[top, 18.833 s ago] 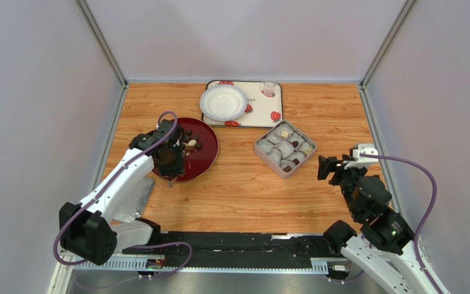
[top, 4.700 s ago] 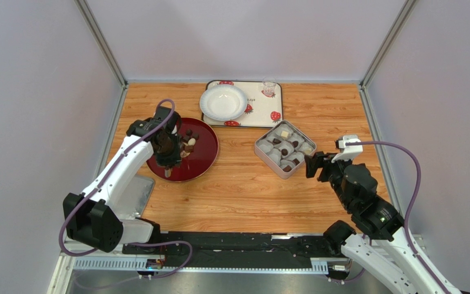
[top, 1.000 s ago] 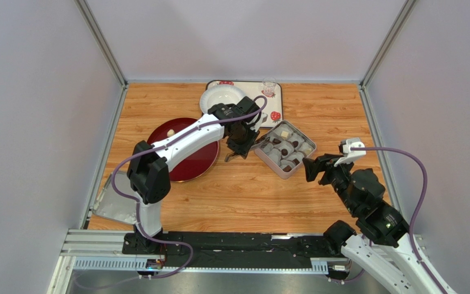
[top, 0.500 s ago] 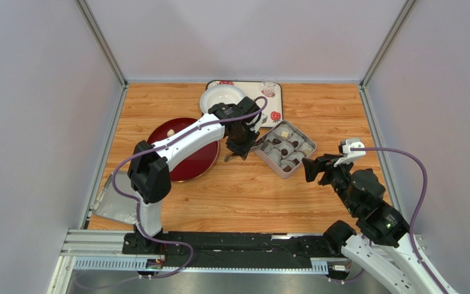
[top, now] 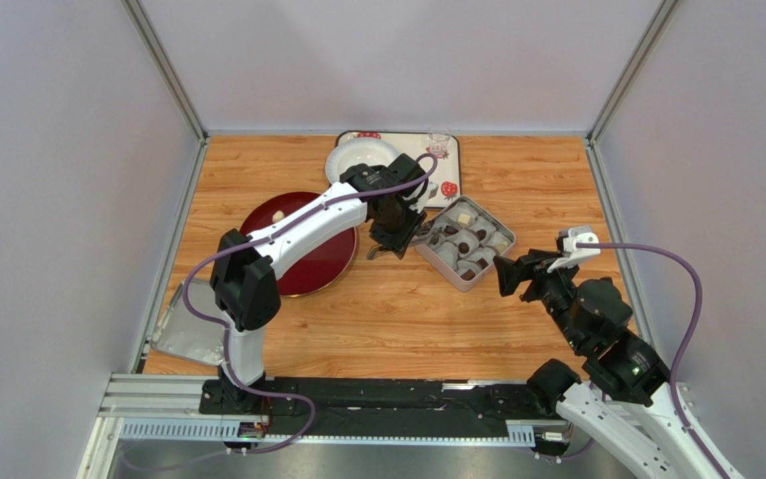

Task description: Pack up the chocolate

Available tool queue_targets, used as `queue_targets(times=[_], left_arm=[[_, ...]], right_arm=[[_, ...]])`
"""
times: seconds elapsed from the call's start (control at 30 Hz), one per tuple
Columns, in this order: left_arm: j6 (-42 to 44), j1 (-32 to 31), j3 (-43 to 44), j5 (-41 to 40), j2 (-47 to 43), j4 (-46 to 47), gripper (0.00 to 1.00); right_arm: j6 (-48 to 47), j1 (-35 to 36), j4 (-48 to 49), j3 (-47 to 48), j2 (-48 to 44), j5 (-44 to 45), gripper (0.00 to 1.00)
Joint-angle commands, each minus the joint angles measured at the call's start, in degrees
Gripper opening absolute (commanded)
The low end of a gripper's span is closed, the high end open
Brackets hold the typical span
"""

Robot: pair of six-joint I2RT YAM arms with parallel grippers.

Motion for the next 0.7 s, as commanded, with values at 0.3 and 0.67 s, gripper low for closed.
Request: queue_targets(times=[0.3, 0.67], left_arm=[[-3.2, -0.3, 3.8, -3.6, -5.7, 3.2, 0.41], [-7.6, 3.4, -14.6, -12.7, -18.8, 14.3, 0.4]], right_arm=[[-1.9, 0.7, 1.5, 0.5, 0.2, 1.9, 0.77], [-2.4, 0.3, 2.4, 0.5, 10.6, 2.6, 0.77]])
